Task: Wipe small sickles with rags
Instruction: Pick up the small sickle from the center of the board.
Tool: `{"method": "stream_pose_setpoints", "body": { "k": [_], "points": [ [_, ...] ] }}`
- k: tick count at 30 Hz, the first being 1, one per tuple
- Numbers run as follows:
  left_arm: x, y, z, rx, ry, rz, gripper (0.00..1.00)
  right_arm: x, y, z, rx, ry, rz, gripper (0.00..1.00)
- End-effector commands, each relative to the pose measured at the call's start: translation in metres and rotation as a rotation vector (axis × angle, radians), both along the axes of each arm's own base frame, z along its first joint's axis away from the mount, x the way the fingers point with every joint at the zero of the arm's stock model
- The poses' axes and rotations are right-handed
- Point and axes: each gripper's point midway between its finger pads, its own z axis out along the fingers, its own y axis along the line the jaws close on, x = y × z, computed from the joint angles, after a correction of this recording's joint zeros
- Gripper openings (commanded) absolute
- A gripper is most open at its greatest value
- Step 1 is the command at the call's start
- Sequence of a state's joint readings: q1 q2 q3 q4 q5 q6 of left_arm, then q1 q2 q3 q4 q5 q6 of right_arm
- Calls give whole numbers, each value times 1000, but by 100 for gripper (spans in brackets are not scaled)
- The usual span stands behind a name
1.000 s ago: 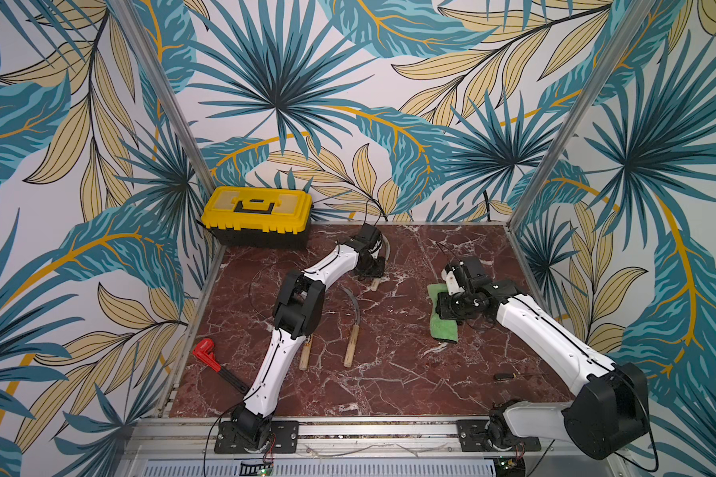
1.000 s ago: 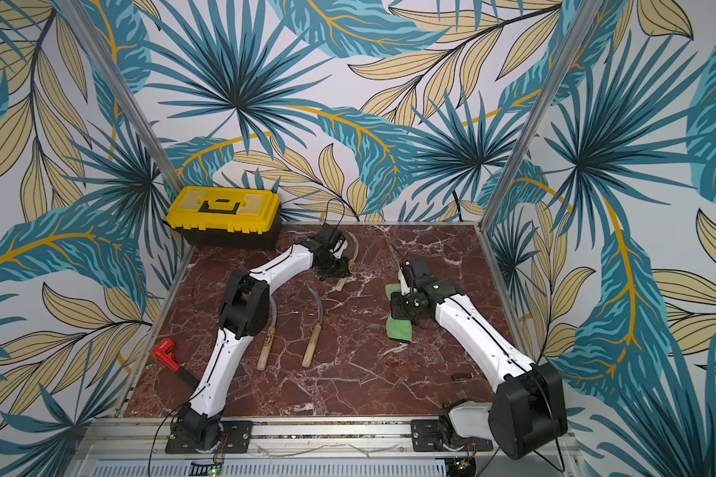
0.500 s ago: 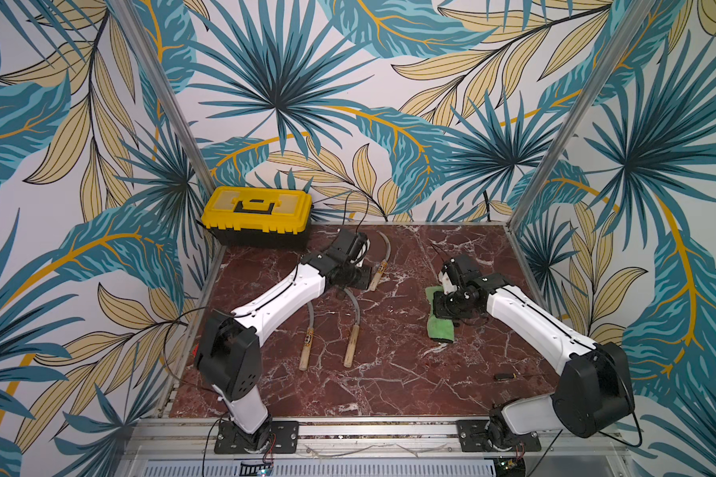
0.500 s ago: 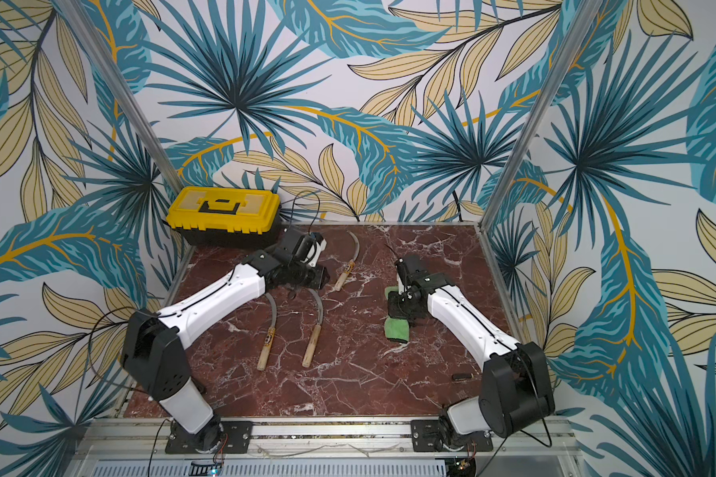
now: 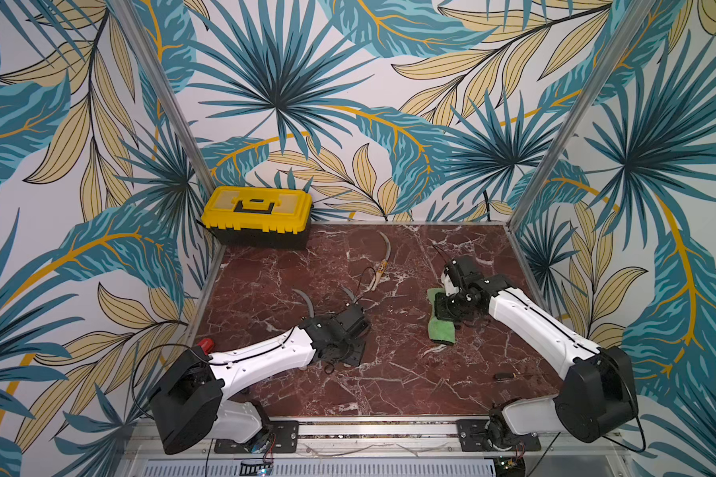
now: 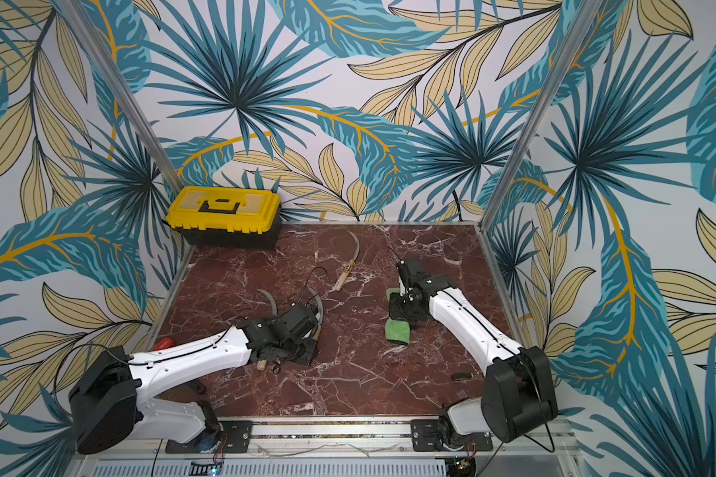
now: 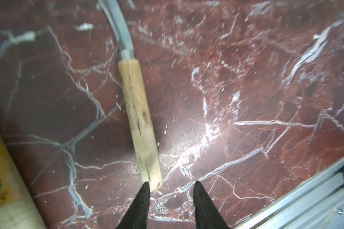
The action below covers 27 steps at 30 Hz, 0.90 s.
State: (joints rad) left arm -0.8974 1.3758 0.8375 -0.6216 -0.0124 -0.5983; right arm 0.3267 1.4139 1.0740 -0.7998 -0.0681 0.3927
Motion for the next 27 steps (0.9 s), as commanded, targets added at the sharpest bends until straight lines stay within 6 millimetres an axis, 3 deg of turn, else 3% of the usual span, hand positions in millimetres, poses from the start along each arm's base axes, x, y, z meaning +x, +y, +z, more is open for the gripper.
{"method": "stream_pose_setpoints", "body": {
  "k": [1, 27],
  "points": [
    [-1, 0, -11, -6, 0, 34, 39, -9, -3, -3, -2, 23, -10, 8],
    [-8, 12, -55, 24, 29, 83, 41, -14, 0, -2, 23, 26, 1, 10]
  ]
}}
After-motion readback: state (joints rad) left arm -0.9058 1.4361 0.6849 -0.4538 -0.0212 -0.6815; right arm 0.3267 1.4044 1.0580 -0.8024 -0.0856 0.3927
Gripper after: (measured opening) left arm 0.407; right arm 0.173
